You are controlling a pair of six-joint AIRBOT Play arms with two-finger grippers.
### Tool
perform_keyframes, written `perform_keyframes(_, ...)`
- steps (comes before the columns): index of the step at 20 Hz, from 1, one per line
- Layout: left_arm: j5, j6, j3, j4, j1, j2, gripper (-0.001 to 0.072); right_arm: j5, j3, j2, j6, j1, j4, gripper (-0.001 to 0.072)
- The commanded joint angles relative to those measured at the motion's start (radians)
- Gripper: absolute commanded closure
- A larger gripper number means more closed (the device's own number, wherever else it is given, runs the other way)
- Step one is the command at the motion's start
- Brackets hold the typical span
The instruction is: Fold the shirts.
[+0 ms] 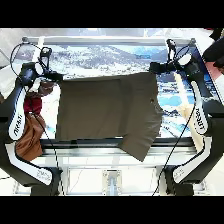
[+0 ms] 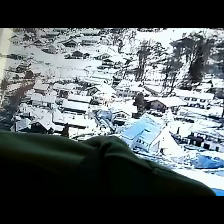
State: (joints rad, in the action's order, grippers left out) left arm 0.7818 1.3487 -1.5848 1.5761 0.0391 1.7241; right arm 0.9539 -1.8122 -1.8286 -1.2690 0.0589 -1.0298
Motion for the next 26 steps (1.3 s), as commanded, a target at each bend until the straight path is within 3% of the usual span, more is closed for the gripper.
perform_keyframes(1,0.033,0.018,0.000,0.039,-0.013,-0.032,0.0698,0.175,-0.079,-0.001,-0.002,-0.002,-0.157,0.0703)
perform_keyframes(4,0.204,0.024,0.031,0.002,-0.014,-0.097,0.0699,0.375,-0.080,0.040,-0.002,-0.024,-0.351,0.0703)
perform_keyframes(7,0.196,0.024,0.193,0.001,-0.014,-0.179,0.0699,0.505,-0.036,0.054,-0.001,-0.035,-0.382,0.0703)
perform_keyframes(15,0.116,0.024,0.436,-0.048,-0.021,-0.205,0.0699,0.352,0.382,0.087,-0.016,-0.074,-0.377,0.0702)
perform_keyframes(21,0.120,0.025,0.495,-0.066,-0.021,-0.205,0.0697,0.322,0.433,0.090,-0.031,-0.071,-0.373,0.0696)
perform_keyframes(22,0.120,0.025,0.494,-0.071,-0.021,-0.206,0.0645,0.335,0.433,0.093,-0.030,-0.071,-0.364,0.0672)
perform_keyframes(23,0.120,0.025,0.493,-0.071,-0.023,-0.206,0.0509,0.362,0.433,0.104,-0.030,-0.071,-0.362,0.0609)
perform_keyframes(24,0.120,0.025,0.491,-0.074,-0.023,-0.209,0.0281,0.391,0.431,0.123,-0.030,-0.071,-0.366,0.0526)
perform_keyframes(25,0.120,0.025,0.488,-0.079,-0.023,-0.222,0.0156,0.435,0.417,0.151,-0.030,-0.070,-0.383,0.0502)
perform_keyframes(26,0.120,0.030,0.479,-0.087,-0.023,-0.251,0.0157,0.481,0.392,0.184,-0.029,-0.064,-0.405,0.0503)
